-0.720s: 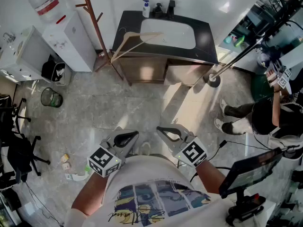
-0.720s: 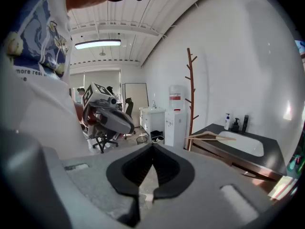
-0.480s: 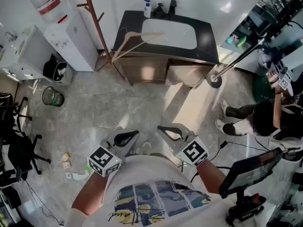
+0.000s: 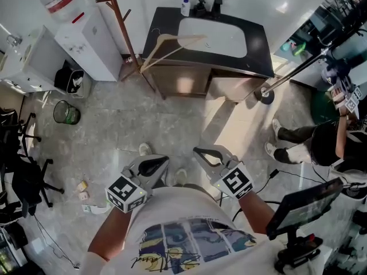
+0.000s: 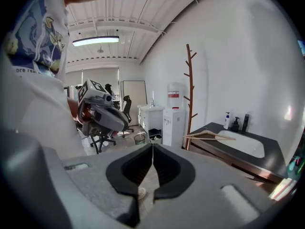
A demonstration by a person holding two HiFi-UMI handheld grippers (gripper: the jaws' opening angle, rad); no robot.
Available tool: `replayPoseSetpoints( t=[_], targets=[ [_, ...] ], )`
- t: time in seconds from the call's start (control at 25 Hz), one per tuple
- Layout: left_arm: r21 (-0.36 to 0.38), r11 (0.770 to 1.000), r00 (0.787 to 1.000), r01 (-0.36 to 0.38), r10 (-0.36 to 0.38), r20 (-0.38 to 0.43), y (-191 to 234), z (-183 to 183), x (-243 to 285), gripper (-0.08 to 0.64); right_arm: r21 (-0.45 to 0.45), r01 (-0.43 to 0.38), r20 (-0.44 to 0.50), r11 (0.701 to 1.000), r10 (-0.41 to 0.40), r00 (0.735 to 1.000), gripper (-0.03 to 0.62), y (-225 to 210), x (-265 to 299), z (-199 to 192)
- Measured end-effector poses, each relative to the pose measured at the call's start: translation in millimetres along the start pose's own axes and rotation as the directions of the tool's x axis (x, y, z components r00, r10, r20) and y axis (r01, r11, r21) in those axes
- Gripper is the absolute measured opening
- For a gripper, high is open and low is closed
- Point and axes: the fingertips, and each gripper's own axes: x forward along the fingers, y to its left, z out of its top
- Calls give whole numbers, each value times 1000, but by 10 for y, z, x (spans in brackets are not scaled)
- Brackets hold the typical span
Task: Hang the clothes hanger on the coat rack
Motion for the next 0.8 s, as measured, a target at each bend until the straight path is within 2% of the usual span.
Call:
replayPoseSetpoints(
  t=[0.08, 0.2, 0.56, 0.8],
  targets=[
    [-2, 1000, 1000, 11, -11, 4, 146, 34, -10, 5, 17, 8, 5, 1000, -8, 1000, 45, -47, 117, 39],
    [-16, 999, 999, 38, -37, 13, 438, 112, -2, 11, 12, 22, -10, 1000, -22, 1000, 58, -138, 317, 149],
    [-75, 991, 994, 112, -111, 16, 1650, 507, -65, 43, 51, 101, -32, 994, -99, 995, 61, -573, 1152, 580],
    [-141, 985, 995, 99, -101, -6, 2569, 533, -33, 71, 51, 131, -48, 990, -128, 991, 61, -673, 1721, 723]
  ],
)
